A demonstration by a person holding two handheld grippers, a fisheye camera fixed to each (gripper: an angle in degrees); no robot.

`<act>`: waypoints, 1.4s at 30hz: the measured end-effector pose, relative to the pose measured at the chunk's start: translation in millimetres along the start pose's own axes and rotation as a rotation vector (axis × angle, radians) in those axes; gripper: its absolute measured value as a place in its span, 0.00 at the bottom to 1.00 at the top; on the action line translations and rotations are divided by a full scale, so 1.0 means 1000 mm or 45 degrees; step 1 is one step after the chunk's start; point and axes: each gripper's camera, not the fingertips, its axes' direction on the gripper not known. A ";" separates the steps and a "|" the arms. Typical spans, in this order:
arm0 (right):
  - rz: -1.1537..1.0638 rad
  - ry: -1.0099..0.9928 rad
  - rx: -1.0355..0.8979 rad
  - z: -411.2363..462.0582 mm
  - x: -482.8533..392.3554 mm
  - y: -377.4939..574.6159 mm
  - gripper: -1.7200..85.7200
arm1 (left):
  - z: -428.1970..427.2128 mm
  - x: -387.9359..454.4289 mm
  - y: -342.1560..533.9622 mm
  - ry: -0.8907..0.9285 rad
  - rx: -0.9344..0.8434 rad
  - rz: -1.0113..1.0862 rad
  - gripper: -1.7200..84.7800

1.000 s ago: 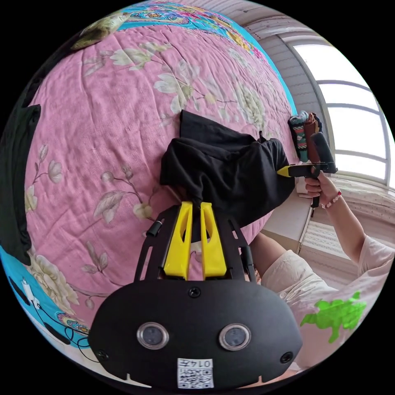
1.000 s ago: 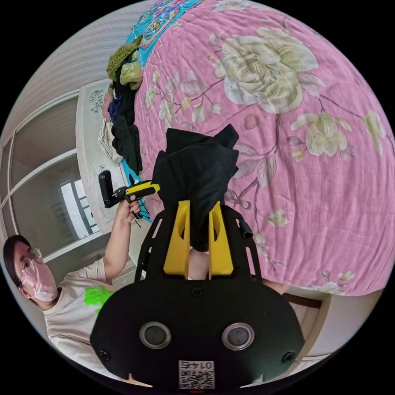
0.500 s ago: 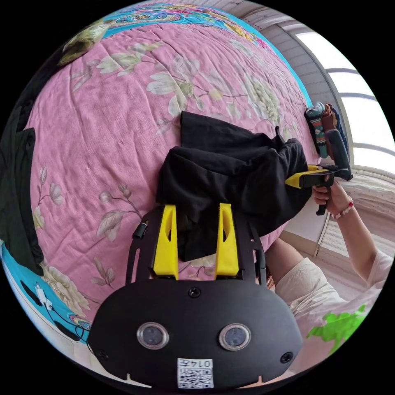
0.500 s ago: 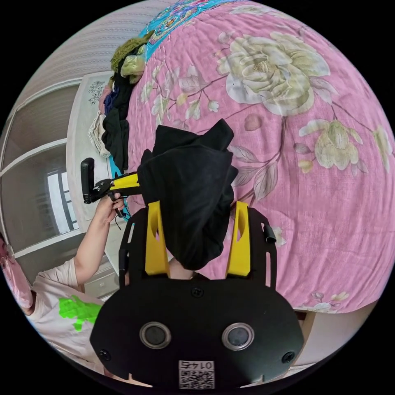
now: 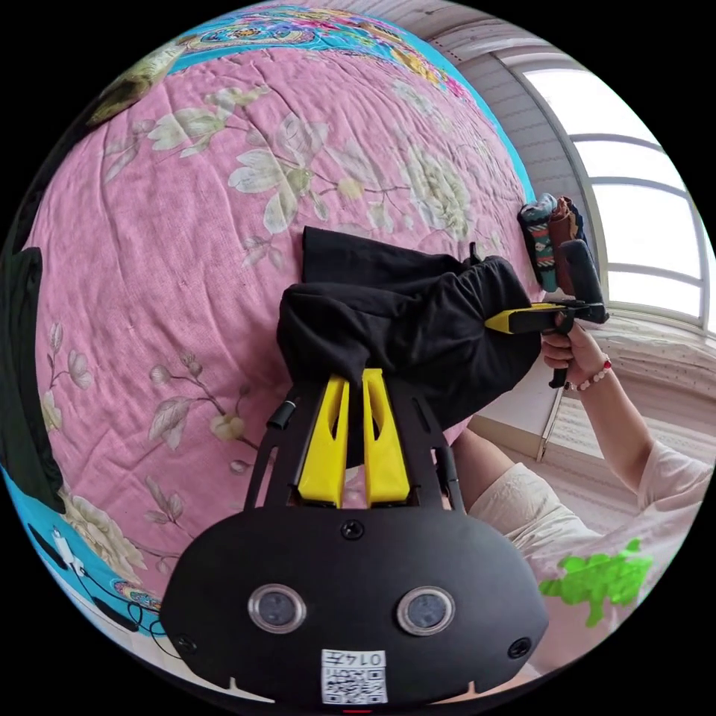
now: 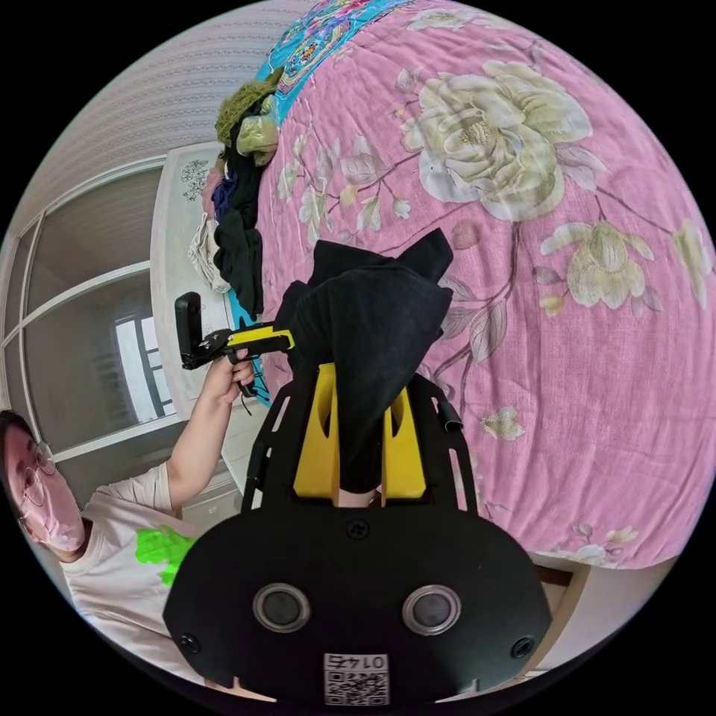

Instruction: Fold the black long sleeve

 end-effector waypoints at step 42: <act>0.689 -0.210 1.111 -0.695 0.325 0.524 0.15 | 0.195 0.942 -0.368 -0.595 -0.072 1.290 0.11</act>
